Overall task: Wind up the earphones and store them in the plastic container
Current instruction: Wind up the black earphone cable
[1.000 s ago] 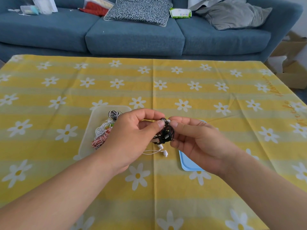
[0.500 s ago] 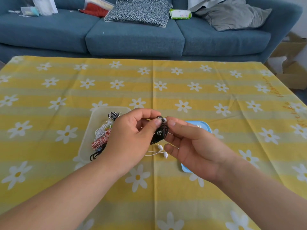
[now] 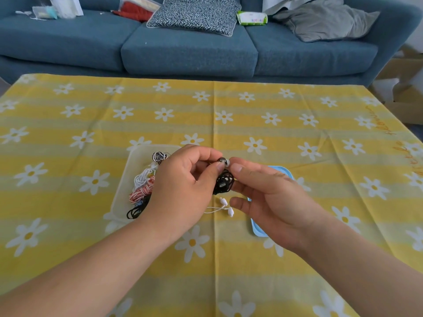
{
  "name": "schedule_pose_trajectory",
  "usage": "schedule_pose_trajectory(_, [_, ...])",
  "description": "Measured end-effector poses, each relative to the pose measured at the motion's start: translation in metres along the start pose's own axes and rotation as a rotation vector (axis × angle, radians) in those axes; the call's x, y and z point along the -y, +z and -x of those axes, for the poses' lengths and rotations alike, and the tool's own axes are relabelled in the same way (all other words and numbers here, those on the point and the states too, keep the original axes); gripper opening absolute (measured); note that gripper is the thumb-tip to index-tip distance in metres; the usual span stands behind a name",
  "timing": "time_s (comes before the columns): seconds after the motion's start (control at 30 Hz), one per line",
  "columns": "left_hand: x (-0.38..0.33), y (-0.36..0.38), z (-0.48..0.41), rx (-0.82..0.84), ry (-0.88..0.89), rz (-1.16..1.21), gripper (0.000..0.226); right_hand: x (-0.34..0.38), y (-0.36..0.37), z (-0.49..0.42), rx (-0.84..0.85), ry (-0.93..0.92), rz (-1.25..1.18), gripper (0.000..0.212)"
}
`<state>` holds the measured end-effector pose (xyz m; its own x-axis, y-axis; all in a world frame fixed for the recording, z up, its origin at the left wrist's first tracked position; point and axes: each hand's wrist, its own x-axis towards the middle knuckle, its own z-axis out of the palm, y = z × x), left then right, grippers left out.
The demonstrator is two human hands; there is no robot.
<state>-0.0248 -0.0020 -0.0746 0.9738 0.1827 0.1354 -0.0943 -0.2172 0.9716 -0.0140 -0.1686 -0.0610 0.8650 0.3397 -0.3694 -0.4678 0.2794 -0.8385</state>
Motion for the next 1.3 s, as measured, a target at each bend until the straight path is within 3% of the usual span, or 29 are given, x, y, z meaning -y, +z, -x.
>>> schedule_pose_trajectory(0.1, [-0.001, 0.000, 0.001, -0.038, -0.008, 0.000, 0.011, 0.000, 0.001, 0.001, 0.003, -0.045, 0.058, 0.024])
schedule_pose_trajectory(0.23, [-0.003, 0.000, 0.000, -0.091, 0.019, -0.017, 0.011, 0.002, 0.007, 0.002, 0.069, 0.018, -0.071, 0.022])
schedule_pose_trajectory(0.47, [0.003, -0.004, -0.006, -0.085, 0.288, -0.243, 0.010, 0.005, 0.010, 0.002, 0.087, 0.098, -0.211, 0.031])
schedule_pose_trajectory(0.57, [0.004, -0.005, -0.008, -0.087, 0.307, -0.246, 0.009, 0.004, 0.008, 0.003, 0.104, 0.078, -0.180, 0.030])
schedule_pose_trajectory(0.63, [0.003, -0.005, -0.006, -0.074, 0.215, -0.174, 0.009, 0.004, 0.005, 0.002, 0.076, 0.026, -0.088, 0.026])
schedule_pose_trajectory(0.73, [-0.003, -0.003, -0.004, -0.002, -0.083, 0.040, 0.010, 0.005, -0.002, -0.001, -0.049, -0.119, 0.192, 0.017])
schedule_pose_trajectory(0.83, [-0.006, -0.001, -0.003, 0.073, -0.209, 0.148, 0.010, 0.007, -0.008, -0.005, -0.158, -0.219, 0.320, 0.009])
schedule_pose_trajectory(1.07, [-0.007, 0.000, -0.002, 0.116, -0.274, 0.213, 0.011, 0.011, -0.013, -0.005, -0.082, -0.198, 0.211, 0.020])
schedule_pose_trajectory(1.3, [-0.010, -0.001, -0.001, 0.183, -0.271, 0.206, 0.013, 0.012, -0.017, -0.003, -0.027, -0.172, 0.193, 0.012])
